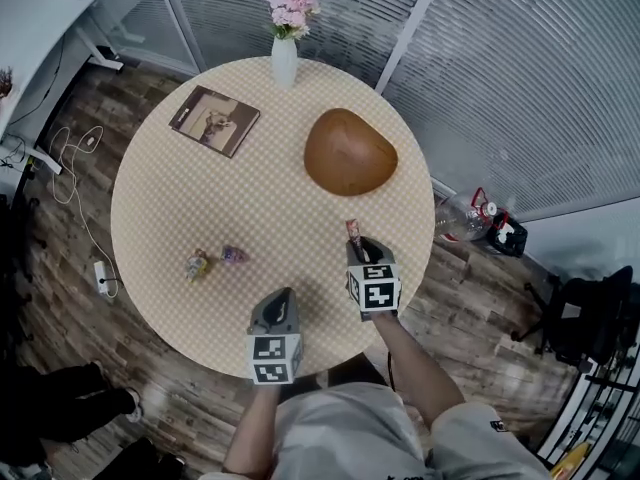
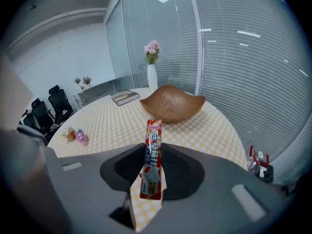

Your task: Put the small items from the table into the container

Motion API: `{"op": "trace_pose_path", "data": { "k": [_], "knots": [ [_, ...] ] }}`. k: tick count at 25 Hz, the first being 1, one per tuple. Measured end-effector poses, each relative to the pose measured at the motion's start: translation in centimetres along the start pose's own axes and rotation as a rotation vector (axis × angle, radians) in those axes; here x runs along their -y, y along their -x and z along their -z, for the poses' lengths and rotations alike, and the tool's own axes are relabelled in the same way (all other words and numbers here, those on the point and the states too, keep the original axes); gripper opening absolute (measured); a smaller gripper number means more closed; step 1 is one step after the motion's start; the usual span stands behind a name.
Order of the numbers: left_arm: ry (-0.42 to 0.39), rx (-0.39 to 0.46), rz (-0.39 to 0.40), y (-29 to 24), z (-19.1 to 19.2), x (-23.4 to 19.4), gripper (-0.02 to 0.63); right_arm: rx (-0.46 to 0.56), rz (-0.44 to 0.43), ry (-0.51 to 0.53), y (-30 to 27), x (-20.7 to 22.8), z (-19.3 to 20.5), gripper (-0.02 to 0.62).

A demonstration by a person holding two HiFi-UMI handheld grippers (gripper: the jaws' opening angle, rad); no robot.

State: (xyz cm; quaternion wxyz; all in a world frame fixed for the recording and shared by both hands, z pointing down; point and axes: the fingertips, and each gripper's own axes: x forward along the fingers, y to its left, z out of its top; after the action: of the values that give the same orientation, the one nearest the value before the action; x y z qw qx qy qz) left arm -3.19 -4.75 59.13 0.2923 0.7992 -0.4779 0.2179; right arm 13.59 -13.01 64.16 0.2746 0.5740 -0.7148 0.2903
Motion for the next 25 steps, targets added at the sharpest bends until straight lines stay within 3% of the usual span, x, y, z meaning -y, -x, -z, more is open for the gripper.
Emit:
{"op": "trace_pose_path", "data": {
  "k": [5, 10, 20, 25],
  "knots": [
    [-0.011, 0.03, 0.01, -1.7, -2.6, 0.8, 0.005, 0.137, -0.006, 0.049, -1.4, 3.0, -10.4, 0.103],
    [0.011, 0.015, -0.03, -3.1, -3.2, 0.4, 0.005, 0.092, -0.034, 0.127, -7.0, 5.1, -15.7, 0.103],
    [0.046, -0.056, -0.095, -4.2, -1.8, -1.2, 0.005, -0.12, -0.07, 0.152, -16.3, 5.4, -14.6, 0.103],
    [0.075, -0.066, -0.117, -4.0, -1.3, -1.9, 0.005, -0.156, -0.071, 0.147, -17.2, 5.2, -13.8, 0.104]
  ]
}}
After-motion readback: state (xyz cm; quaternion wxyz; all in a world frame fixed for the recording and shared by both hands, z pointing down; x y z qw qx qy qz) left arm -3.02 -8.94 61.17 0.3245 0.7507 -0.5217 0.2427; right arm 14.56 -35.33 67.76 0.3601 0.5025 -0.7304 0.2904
